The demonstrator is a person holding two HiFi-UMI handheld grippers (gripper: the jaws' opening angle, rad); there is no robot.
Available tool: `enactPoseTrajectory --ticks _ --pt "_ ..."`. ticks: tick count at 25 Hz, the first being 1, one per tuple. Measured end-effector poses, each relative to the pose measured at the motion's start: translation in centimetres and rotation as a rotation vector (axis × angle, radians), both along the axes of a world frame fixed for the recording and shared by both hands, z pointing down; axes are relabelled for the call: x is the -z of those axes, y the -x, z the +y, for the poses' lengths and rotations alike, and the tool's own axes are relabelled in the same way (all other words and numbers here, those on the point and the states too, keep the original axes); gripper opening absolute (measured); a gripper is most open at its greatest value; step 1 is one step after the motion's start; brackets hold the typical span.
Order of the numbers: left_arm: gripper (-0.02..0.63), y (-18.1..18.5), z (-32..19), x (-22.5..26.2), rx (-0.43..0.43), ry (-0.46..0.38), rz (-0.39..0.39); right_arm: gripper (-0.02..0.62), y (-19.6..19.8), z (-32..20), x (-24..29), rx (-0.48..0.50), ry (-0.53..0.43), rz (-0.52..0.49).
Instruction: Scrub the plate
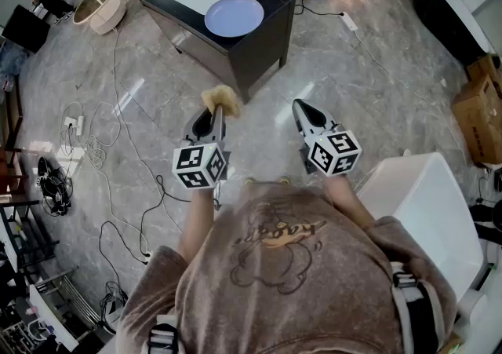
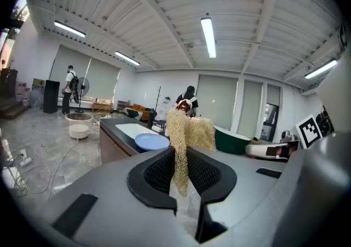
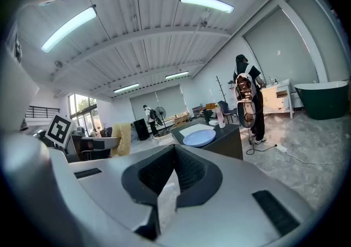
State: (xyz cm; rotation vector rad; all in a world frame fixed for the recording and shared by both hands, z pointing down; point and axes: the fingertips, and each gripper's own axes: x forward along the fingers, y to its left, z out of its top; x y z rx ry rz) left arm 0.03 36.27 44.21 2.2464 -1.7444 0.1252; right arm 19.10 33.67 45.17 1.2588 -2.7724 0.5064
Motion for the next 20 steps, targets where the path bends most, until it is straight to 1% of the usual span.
enactPoseTrajectory --ticks 4,10,15,20 --pt "0.063 -0.1 0.0 0.1 0.001 -0.002 0.001 -0.003 -0.2 0.0 0.1 -0.006 -0.001 -0.003" --pt "0.063 0.5 0.0 -0.1 0.015 0.002 0.007 -0.002 0.2 0.1 0.2 0.002 0.003 -0.059" --pt "0.063 2.4 0.1 0.3 0.006 -0.01 0.008 -0.002 1.8 0.6 -0.2 0.01 0.007 -0.021" --pt "0.063 4.3 -0.5 -0.3 -0.009 -0.022 0.019 -0.002 3.5 0.4 -0.6 -0.029 0.0 -0.014"
